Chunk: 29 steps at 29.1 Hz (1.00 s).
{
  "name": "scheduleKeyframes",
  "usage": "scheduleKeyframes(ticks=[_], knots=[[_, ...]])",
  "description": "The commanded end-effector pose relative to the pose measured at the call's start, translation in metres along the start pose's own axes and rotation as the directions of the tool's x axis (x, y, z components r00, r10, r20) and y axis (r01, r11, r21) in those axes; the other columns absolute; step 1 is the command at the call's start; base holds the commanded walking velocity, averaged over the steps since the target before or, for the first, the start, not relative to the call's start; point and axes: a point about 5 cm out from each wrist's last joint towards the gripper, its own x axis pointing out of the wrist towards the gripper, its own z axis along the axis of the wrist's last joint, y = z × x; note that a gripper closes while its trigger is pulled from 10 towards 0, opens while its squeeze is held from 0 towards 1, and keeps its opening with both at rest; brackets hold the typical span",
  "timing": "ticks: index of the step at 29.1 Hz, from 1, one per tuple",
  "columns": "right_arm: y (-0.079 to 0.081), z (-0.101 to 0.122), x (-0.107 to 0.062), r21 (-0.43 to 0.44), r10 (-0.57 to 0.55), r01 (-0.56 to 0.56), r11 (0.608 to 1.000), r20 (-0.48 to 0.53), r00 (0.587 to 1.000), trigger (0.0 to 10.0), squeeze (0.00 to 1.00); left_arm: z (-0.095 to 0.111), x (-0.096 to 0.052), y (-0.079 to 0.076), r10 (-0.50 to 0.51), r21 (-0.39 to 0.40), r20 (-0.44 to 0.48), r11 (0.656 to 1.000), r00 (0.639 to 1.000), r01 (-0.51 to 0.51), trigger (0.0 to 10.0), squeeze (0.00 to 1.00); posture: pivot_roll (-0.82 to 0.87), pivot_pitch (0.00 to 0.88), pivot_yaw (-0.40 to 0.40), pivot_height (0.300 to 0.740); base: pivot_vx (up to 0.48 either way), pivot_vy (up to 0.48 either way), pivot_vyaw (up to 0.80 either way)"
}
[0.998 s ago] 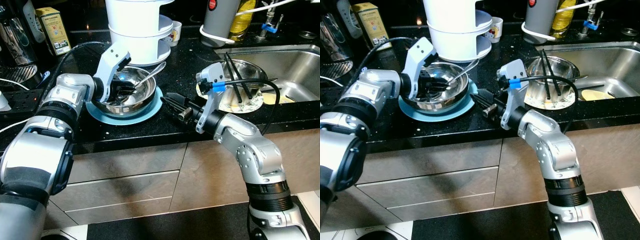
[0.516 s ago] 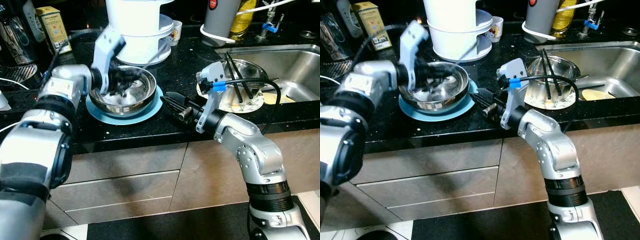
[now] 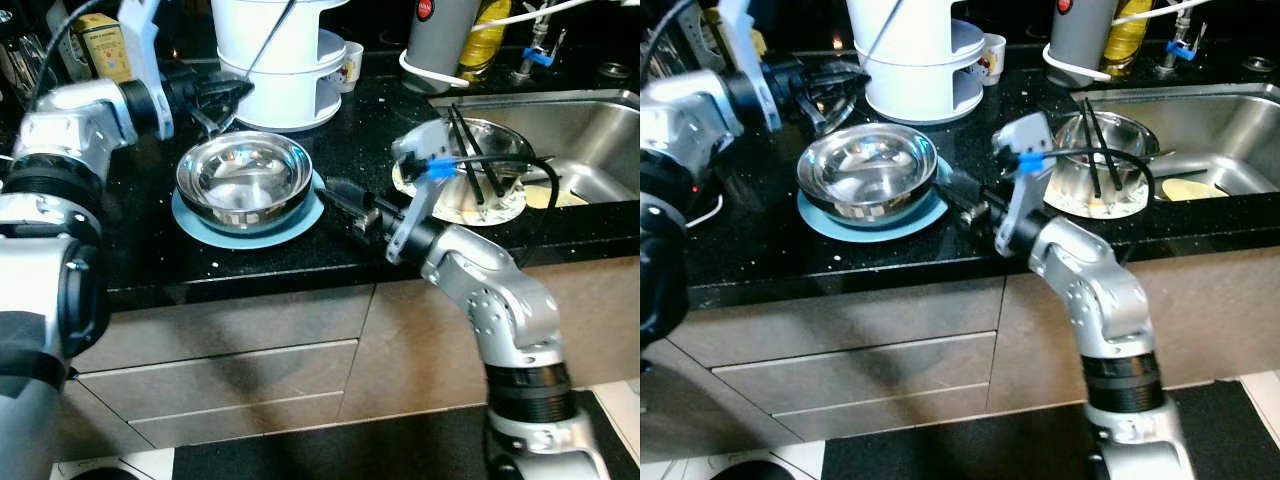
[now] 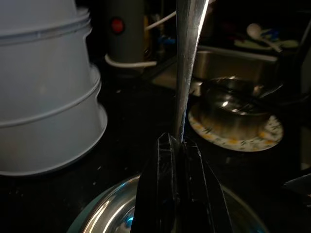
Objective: Kitchen organization
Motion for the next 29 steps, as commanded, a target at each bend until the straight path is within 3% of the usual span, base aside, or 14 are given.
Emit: scheduleKeyframes(ticks=[1,2,3,4,5,6,14,16,17,19,21,23,29], knots=[[0.003,0.012,-0.001,0.005,0.005,-0.006,1.0,0.066,0.998,10.0,0.0,0.007,-0.004,0.001,0.0,-0.007,0.023,1.0,1.0,0.0,0.0,0.0,0.02,0.16,0.012,0.74,0.0,0.0,0.0],[0.009,0.021,0.0,0.048,0.022,-0.028,0.998,0.132,0.991,10.0,0.0,0.007,-0.004,-0.003,-0.011,-0.01,0.018,1.0,1.0,0.011,0.0,0.0,0.02,0.157,0.007,0.74,0.0,0.0,0.0],[0.014,0.028,0.002,0.09,0.036,-0.054,0.995,0.189,0.981,10.0,0.29,0.008,-0.004,-0.005,-0.003,-0.018,0.027,1.0,1.0,0.004,0.0,0.0,0.03,0.152,0.003,0.74,0.0,0.0,0.0],[0.014,0.028,0.002,0.09,0.036,-0.054,0.995,0.189,0.981,10.0,0.29,0.008,-0.004,-0.005,-0.003,-0.018,0.027,1.0,1.0,0.004,0.0,0.0,0.03,0.152,0.003,0.74,0.0,0.0,0.0],[0.018,0.032,0.003,0.131,0.045,-0.078,0.988,0.239,0.97,10.0,0.88,0.009,-0.004,-0.007,0.006,-0.031,0.035,1.0,0.999,-0.004,0.0,0.0,0.03,0.149,0.001,0.74,0.0,0.0,0.0],[0.021,0.036,0.005,0.168,0.054,-0.103,0.98,0.277,0.959,10.0,1.0,0.01,-0.004,-0.009,0.014,-0.054,0.044,0.998,0.999,-0.011,0.0,0.0,0.03,0.148,0.001,0.74,0.0,0.0,0.0],[0.041,0.048,0.011,0.257,0.148,-0.258,0.931,0.38,0.913,10.0,1.0,-0.006,-0.003,-0.031,-0.041,-0.139,0.025,0.989,0.999,0.045,0.0,0.0,0.04,0.139,-0.012,0.74,0.0,0.0,0.0],[0.043,0.048,0.012,0.252,0.165,-0.273,0.929,0.376,0.912,10.0,1.0,-0.009,-0.002,-0.036,-0.063,-0.147,0.024,0.987,0.998,0.066,0.0,0.0,0.04,0.137,-0.013,0.74,0.0,0.0,0.0],[0.051,0.047,0.015,0.225,0.221,-0.314,0.922,0.361,0.906,10.0,1.0,-0.013,0.0,-0.052,-0.144,-0.182,0.038,0.972,0.989,0.149,0.0,0.0,0.04,0.139,-0.011,0.74,0.0,0.0,0.0],[0.051,0.047,0.015,0.225,0.221,-0.314,0.922,0.361,0.906,10.0,1.0,-0.013,0.0,-0.052,-0.144,-0.182,0.038,0.972,0.989,0.149,0.0,0.0,0.04,0.139,-0.011,0.74,0.0,0.0,0.0],[0.057,0.047,0.015,0.206,0.26,-0.344,0.916,0.35,0.9,10.0,1.0,-0.015,-0.003,-0.067,-0.201,-0.212,0.055,0.955,0.978,0.209,0.0,0.0,0.03,0.142,-0.007,0.74,0.0,0.0,0.0],[0.06,0.044,0.016,0.171,0.273,-0.335,0.927,0.308,0.912,10.0,0.0,-0.015,-0.011,-0.075,-0.221,-0.247,0.073,0.941,0.973,0.232,0.0,0.0,0.03,0.144,-0.004,0.74,0.0,0.0,0.0],[0.056,0.042,0.018,0.161,0.235,-0.288,0.944,0.286,0.929,10.0,0.0,-0.014,-0.022,-0.088,-0.263,-0.29,0.107,0.914,0.959,0.283,0.0,0.0,0.03,0.148,-0.003,0.74,0.0,0.0,0.0]])
